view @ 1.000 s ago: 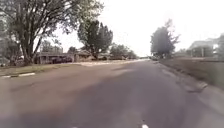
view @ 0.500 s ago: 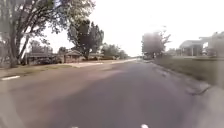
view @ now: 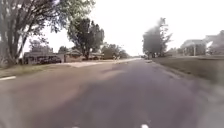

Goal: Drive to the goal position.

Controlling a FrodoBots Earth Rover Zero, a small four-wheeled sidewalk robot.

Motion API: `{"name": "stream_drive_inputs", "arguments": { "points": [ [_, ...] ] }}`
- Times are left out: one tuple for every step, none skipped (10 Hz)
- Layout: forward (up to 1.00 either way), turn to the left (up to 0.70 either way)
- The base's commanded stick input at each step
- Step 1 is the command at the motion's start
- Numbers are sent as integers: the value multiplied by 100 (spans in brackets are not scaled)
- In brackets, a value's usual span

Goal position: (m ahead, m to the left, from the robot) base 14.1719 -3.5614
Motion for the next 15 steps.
{"name": "stream_drive_inputs", "arguments": {
  "points": [
    [100,-35],
    [100,-37],
    [100,-30],
    [100,-11],
    [100,0],
    [100,0],
    [100,0],
    [100,-12],
    [100,-34],
    [100,-38],
    [100,-38],
    [100,-38],
    [100,-38],
    [100,-38],
    [100,-28]
  ]
}}
